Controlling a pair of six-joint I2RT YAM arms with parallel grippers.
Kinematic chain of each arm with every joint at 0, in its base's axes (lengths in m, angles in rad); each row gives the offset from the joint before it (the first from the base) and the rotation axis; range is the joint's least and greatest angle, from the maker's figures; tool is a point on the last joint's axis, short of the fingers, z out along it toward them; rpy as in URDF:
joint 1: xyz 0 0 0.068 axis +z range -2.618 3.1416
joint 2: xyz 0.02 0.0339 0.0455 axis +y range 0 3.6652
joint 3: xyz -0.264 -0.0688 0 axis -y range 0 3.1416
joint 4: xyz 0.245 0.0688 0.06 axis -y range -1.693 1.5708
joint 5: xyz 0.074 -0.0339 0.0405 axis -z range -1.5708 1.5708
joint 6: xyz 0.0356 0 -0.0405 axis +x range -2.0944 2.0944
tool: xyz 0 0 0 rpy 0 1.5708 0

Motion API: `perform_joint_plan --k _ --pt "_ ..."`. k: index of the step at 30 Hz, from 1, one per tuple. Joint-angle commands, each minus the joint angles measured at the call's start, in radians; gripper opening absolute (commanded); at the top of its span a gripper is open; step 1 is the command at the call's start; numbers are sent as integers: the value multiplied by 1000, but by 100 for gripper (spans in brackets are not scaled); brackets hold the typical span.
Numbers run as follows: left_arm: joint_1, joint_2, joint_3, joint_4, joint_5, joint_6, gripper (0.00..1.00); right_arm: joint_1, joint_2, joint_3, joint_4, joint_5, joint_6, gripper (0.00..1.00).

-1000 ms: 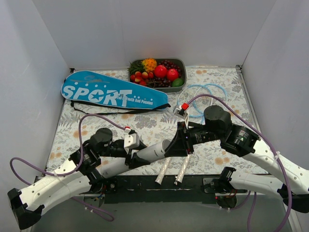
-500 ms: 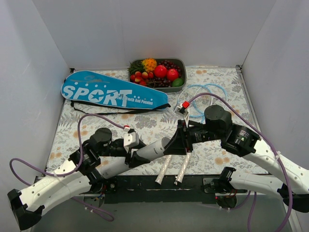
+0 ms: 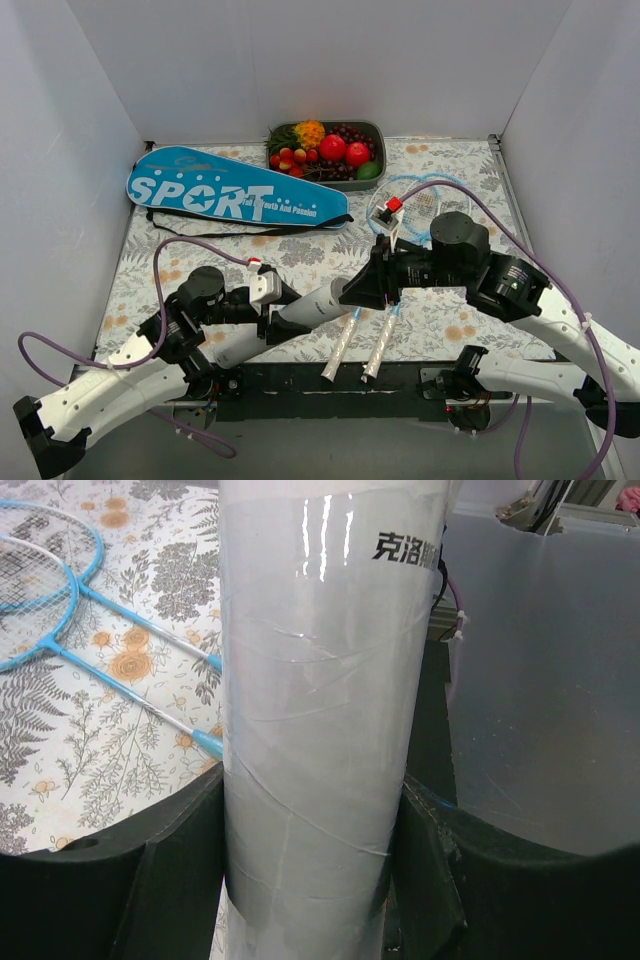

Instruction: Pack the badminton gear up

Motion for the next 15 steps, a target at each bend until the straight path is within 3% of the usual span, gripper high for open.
perform_joint_plan --k 1,6,9,15 --pt "1 -23 42 82 13 -5 9 5 -22 63 -53 114 -17 42" --pt "-1 -24 42 81 16 -9 9 5 -51 76 -59 173 2 43" --pt "-1 -26 42 82 17 -9 9 5 -56 77 -63 187 11 37" --pt "-1 -27 41 82 16 -11 9 5 -10 67 -83 181 11 6"
